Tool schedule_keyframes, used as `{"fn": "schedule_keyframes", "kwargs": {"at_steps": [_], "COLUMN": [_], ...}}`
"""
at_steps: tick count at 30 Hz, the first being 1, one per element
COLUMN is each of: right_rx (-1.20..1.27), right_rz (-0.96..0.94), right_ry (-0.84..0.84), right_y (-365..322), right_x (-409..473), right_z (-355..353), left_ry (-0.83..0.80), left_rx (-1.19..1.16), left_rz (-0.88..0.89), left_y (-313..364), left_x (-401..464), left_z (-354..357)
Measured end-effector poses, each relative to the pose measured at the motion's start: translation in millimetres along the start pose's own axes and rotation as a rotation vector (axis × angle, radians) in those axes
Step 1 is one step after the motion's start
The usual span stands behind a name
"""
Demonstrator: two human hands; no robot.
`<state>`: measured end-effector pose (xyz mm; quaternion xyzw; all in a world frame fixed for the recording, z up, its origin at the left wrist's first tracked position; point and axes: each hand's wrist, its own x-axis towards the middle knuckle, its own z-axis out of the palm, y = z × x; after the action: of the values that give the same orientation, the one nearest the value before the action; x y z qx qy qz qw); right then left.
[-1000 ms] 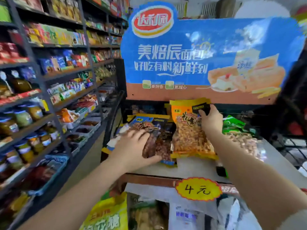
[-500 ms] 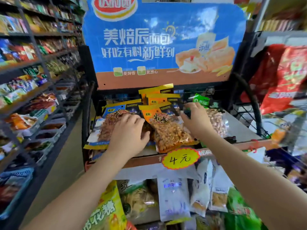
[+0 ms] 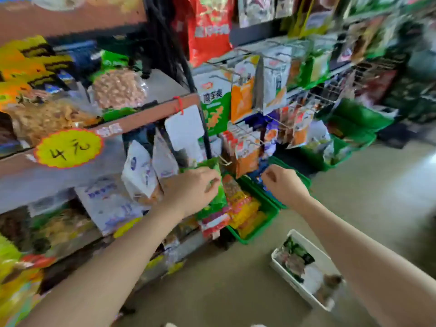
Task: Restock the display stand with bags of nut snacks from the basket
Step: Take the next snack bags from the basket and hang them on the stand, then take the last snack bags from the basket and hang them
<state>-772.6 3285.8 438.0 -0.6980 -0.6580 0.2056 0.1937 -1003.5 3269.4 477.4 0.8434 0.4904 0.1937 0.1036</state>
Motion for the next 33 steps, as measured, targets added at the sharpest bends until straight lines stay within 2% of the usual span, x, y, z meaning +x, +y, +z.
{"fn": "schedule_keyframes", "kwargs": {"at_steps": [5, 12, 15, 19, 22, 27, 33], "right_rx": [-0.008, 0.027, 0.027, 0.082, 0.119, 0.151, -0.189], "right_rz": [0.318, 0.727, 0.827, 0.994, 1.005, 0.983, 0.739], "right_ry": [-0.118, -0.193, -0.213, -0.281, -0.348, -0.424, -0.643], "right_y": [153, 302, 352, 427, 487, 575, 680], "right_x": [-48, -91, -99, -86, -69, -30, -6], "right_z": [-23, -49, -41, -4, 49, 170, 299], "left_ry": [-0.275, -0.597, -0.748, -0.945, -1.057, -1.132, -1.083], "left_rx": [-0.09, -0.115, -0.106, -0.066, -0.056, -0.033, 0.144], "left_rz": [-0.005, 0.043, 0.065, -0.005, -0.102, -0.225, -0.144], "left_y": [70, 135, 152, 156, 145, 108, 57], "left_x": [41, 104, 139, 172, 184, 175, 155], "left_z": [128, 258, 319, 417, 507, 671, 830]}}
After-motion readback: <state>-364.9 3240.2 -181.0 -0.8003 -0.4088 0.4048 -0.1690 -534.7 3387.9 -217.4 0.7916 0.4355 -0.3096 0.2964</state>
